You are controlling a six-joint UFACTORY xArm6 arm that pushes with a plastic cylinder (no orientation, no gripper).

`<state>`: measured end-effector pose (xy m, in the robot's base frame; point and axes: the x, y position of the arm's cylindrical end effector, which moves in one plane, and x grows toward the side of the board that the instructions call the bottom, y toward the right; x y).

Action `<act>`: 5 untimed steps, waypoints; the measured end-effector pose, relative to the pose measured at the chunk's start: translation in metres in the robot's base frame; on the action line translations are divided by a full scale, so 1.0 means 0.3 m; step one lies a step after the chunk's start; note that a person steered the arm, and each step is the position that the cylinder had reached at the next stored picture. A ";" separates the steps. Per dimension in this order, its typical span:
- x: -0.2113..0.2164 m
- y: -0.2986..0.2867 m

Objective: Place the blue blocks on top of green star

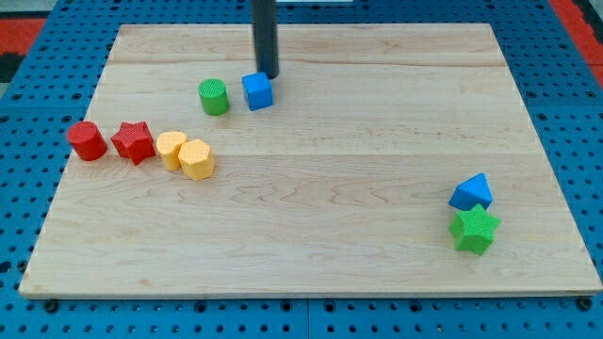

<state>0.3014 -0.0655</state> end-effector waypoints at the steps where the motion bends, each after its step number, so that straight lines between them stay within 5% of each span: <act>1: 0.069 0.020; 3: 0.225 0.154; 4: 0.092 0.047; 5: 0.140 -0.174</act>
<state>0.3434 -0.1177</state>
